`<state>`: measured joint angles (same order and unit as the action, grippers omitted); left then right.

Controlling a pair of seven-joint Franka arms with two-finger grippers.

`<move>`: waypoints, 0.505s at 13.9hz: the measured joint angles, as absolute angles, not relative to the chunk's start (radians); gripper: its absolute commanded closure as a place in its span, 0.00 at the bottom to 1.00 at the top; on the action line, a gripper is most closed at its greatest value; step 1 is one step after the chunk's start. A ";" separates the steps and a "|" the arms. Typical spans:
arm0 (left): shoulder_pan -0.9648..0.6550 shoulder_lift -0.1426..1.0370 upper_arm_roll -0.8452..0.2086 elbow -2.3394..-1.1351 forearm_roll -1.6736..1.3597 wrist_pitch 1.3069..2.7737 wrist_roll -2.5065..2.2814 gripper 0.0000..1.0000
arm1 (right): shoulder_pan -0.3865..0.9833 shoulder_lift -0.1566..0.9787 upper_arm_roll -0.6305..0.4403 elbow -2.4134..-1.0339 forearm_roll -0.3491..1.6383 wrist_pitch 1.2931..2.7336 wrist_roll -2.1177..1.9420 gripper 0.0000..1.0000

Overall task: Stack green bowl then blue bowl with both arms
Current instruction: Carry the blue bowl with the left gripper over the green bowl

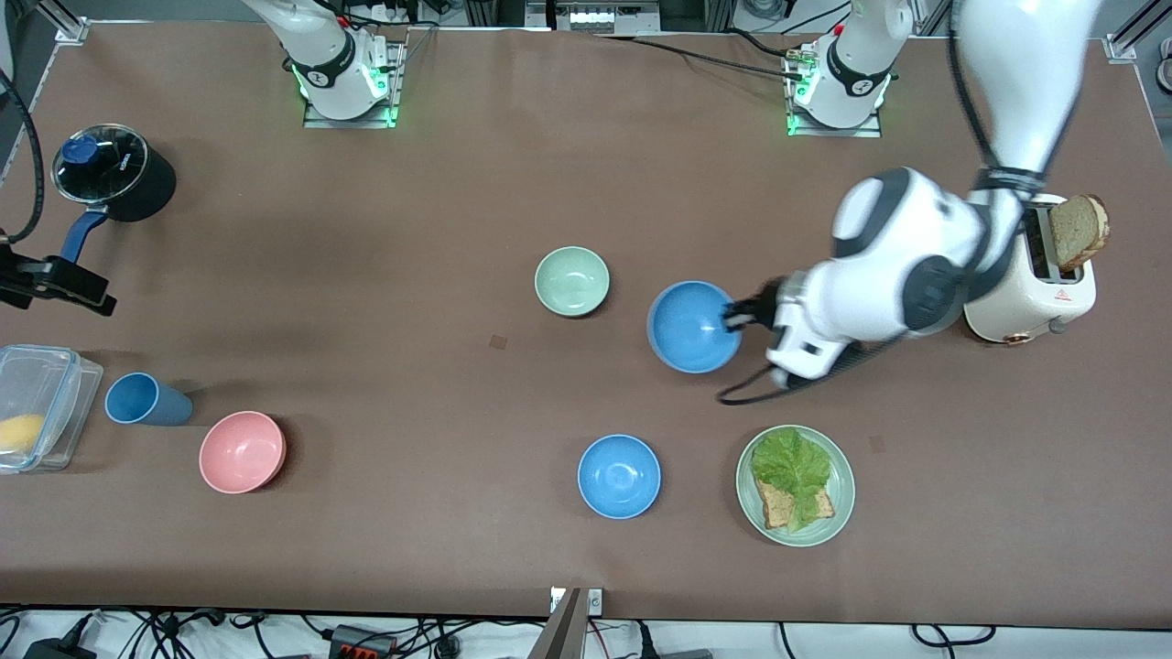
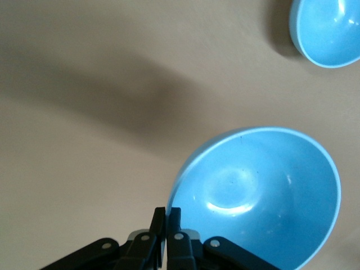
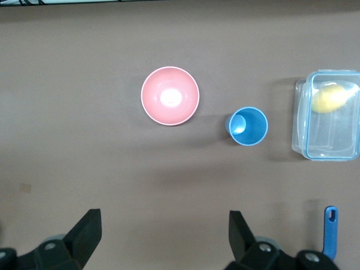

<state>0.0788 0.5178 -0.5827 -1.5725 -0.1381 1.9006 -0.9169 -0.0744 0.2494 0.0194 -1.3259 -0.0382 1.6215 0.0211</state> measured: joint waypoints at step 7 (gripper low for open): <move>-0.060 0.520 -0.601 -1.702 -0.138 2.172 -1.268 1.00 | -0.073 0.135 0.017 -1.469 -0.038 1.608 0.021 0.00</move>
<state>-0.0603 0.5199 -0.6008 -1.7022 -0.1381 2.1719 -1.2679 -0.0729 0.1353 0.0175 -1.4686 -0.0382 1.6084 0.0211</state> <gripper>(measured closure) 0.952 0.000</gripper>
